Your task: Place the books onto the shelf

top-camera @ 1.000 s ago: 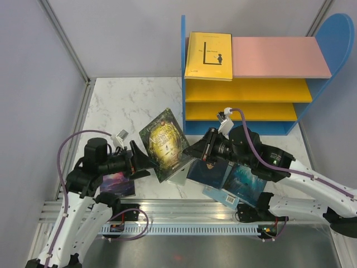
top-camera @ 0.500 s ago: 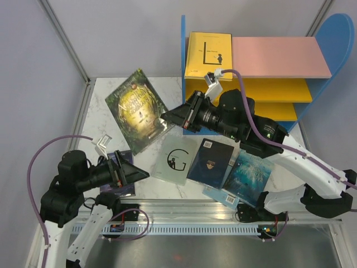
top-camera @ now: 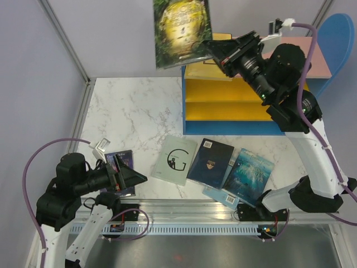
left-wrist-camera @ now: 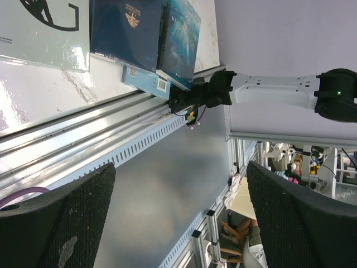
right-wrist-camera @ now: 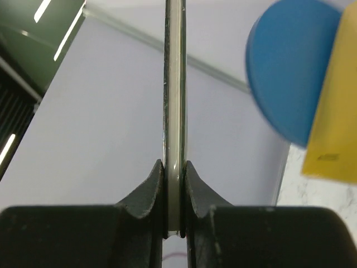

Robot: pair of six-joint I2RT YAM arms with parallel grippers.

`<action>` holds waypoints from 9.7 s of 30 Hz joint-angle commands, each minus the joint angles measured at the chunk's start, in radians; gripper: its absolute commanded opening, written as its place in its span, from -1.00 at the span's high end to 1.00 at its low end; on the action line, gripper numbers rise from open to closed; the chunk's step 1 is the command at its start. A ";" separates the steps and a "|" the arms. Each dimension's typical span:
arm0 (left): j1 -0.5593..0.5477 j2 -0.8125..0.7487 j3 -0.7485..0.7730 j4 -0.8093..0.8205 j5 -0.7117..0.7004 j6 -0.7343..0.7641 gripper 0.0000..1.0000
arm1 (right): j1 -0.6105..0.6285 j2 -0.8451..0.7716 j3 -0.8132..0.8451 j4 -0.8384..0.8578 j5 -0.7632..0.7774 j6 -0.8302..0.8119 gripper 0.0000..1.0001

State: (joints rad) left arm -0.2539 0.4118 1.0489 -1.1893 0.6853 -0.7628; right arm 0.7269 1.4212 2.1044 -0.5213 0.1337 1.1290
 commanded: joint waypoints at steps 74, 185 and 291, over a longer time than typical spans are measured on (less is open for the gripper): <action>-0.011 0.280 -0.332 0.330 -0.038 0.117 -0.99 | -0.687 -0.715 -1.093 -0.464 -0.581 -0.334 -0.96; -0.036 0.213 -0.828 1.568 0.227 -0.767 0.95 | 0.568 -0.467 -1.512 0.747 0.185 0.250 -0.12; -0.036 0.463 -0.385 0.646 0.141 -0.004 -0.39 | -0.540 -0.146 -1.468 0.919 -0.539 0.172 -0.03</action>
State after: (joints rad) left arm -0.2939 0.8612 0.6270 -0.5533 0.8284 -0.8185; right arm 0.1986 1.3346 0.6418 0.3870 -0.3614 1.3296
